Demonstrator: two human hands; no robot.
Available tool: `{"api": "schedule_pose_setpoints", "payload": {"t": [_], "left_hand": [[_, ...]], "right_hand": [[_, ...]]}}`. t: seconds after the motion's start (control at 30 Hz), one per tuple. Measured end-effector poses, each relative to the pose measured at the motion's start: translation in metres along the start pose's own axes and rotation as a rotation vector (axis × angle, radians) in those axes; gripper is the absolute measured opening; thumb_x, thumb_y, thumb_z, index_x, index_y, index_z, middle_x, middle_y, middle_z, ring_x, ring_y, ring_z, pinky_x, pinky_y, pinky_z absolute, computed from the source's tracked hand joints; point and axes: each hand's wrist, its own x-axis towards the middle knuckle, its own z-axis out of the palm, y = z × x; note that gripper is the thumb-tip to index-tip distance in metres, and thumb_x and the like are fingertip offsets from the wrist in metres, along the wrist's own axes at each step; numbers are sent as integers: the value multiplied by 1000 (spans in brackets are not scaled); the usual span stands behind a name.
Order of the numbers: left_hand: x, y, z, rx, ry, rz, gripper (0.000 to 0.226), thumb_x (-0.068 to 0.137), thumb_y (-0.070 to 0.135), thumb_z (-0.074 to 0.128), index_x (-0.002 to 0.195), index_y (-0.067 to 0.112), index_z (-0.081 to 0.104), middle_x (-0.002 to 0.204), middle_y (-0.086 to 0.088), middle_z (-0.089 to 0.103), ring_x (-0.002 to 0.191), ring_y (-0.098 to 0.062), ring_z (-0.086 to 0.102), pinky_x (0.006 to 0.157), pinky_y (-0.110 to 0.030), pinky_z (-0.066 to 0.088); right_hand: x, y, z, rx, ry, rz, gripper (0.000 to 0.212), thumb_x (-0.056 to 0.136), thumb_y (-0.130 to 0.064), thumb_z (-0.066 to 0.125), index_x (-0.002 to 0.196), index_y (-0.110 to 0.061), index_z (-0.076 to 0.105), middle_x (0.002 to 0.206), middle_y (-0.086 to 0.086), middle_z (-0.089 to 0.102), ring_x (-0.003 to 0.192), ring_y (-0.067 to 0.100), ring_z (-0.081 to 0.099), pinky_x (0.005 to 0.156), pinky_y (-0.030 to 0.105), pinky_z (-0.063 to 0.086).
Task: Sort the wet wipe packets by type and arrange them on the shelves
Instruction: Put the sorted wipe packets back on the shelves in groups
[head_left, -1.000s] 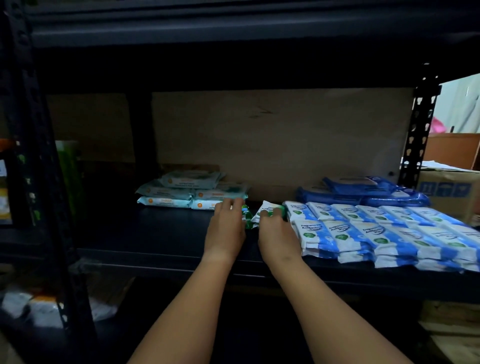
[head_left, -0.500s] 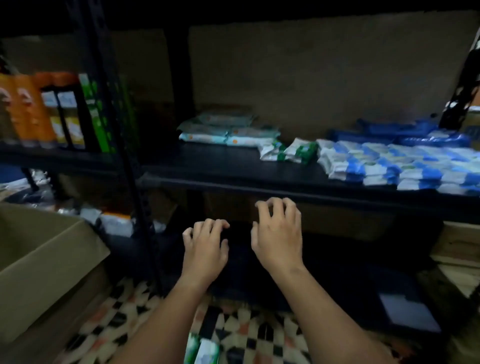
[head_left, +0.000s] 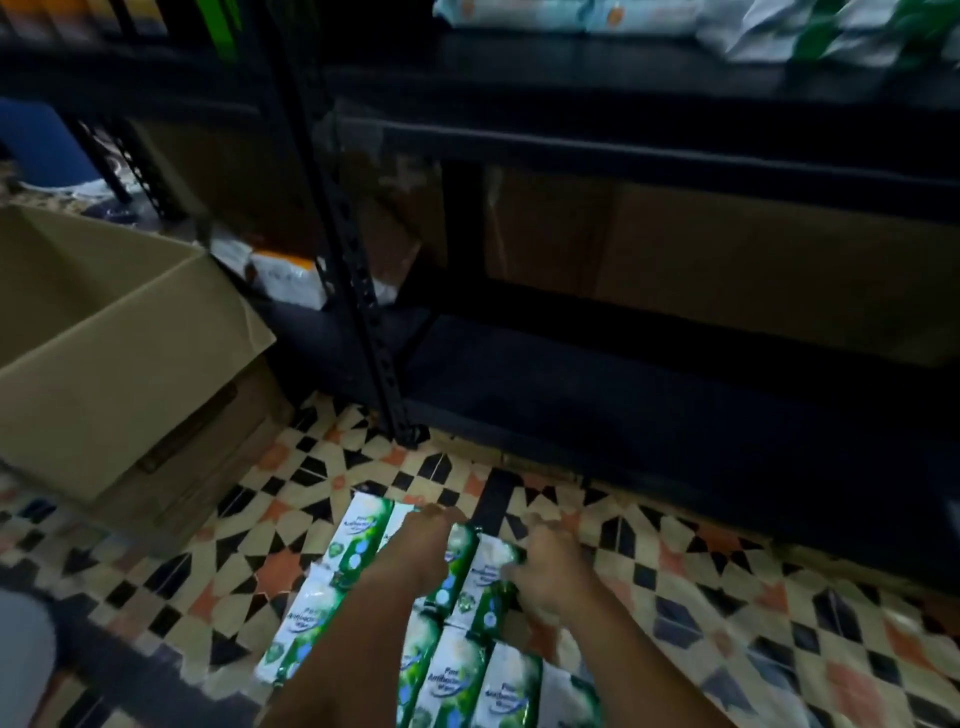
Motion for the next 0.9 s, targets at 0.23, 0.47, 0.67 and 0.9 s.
{"api": "schedule_pose_setpoints", "payload": {"t": [0.23, 0.47, 0.67, 0.9], "left_hand": [[51, -1, -3, 323, -334, 51, 121, 72, 20, 89, 161, 29, 8, 168, -2, 13, 155, -28, 1, 123, -56, 7], [73, -6, 1, 495, -366, 69, 129, 59, 38, 96, 159, 22, 16, 163, -12, 23, 153, -31, 12, 123, -54, -7], [77, -1, 1, 558, -286, 171, 116, 50, 40, 98, 148, 17, 40, 145, -11, 43, 149, -32, 11, 123, -51, -8], [76, -6, 3, 502, -308, 204, 123, 52, 39, 98, 151, 18, 29, 140, -14, 47, 150, -37, 2, 122, -45, -5]], "right_hand": [[39, 11, 38, -38, -181, 46, 111, 78, -33, 84, 161, -29, 10, 162, 10, 16, 144, 44, 24, 113, 48, 37], [55, 3, 45, -104, -245, 45, 115, 73, -28, 89, 160, -24, 14, 165, 8, 11, 146, 43, 15, 116, 50, 33], [62, -5, 47, -72, -253, 92, 101, 72, -14, 90, 152, -16, 30, 155, 14, 21, 134, 44, 40, 108, 47, 45], [64, 4, 46, 108, -300, 78, 83, 77, -1, 80, 145, -17, 35, 145, 12, 21, 121, 37, 51, 99, 41, 52]]}}
